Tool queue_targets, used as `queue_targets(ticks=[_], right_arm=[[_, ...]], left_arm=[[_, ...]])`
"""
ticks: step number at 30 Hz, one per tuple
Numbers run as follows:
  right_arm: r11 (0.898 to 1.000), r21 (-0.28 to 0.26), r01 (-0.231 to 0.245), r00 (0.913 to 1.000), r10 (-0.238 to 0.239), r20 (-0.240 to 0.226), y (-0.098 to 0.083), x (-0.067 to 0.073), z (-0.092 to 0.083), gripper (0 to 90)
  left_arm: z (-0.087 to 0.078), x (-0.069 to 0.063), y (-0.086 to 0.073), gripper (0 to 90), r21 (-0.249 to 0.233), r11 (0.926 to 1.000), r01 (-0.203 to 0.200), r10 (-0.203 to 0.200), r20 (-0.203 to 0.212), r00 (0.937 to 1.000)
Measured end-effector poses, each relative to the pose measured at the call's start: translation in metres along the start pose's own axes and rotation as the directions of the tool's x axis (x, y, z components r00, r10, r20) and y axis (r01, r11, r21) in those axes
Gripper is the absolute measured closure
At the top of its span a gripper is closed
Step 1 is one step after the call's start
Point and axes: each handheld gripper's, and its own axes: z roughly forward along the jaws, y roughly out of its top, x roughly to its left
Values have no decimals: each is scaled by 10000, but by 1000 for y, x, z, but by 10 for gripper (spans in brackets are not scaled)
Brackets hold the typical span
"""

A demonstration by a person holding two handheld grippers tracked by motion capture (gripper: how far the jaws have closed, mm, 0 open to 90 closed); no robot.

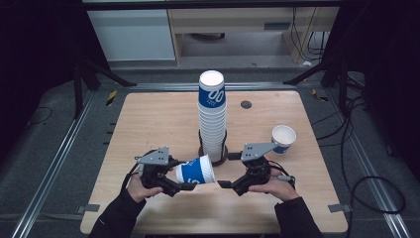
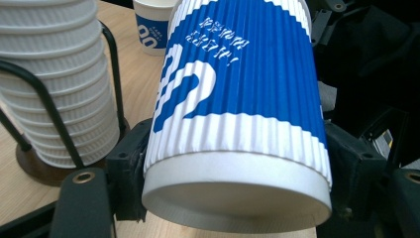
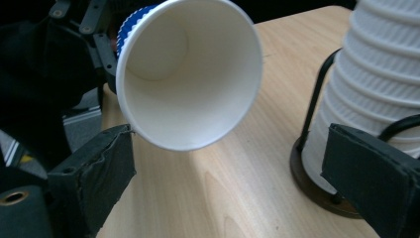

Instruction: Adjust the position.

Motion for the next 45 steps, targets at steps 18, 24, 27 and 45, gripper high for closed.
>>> queue_targets(ticks=[18, 24, 27, 45], right_arm=[[9998, 147, 140, 9926, -121, -1205, -1, 4, 17, 82], [10000, -71, 49, 9875, -60, -1573, -3, 3, 21, 125], [9999, -114, 106, 9874, -123, -1578, -3, 3, 23, 129], [9997, -229, 65, 9890, -98, -1475, -2, 1, 18, 162]], left_arm=[[24, -3, 5, 256, 481, 9977, -477, 442, 698, 9966], [26, -5, 4, 257, 535, 9972, -516, 474, 775, 9959], [26, -4, 4, 258, 566, 9971, -506, 460, 793, 9958], [23, -3, 5, 215, 537, 9980, -332, 304, 524, 9982]])
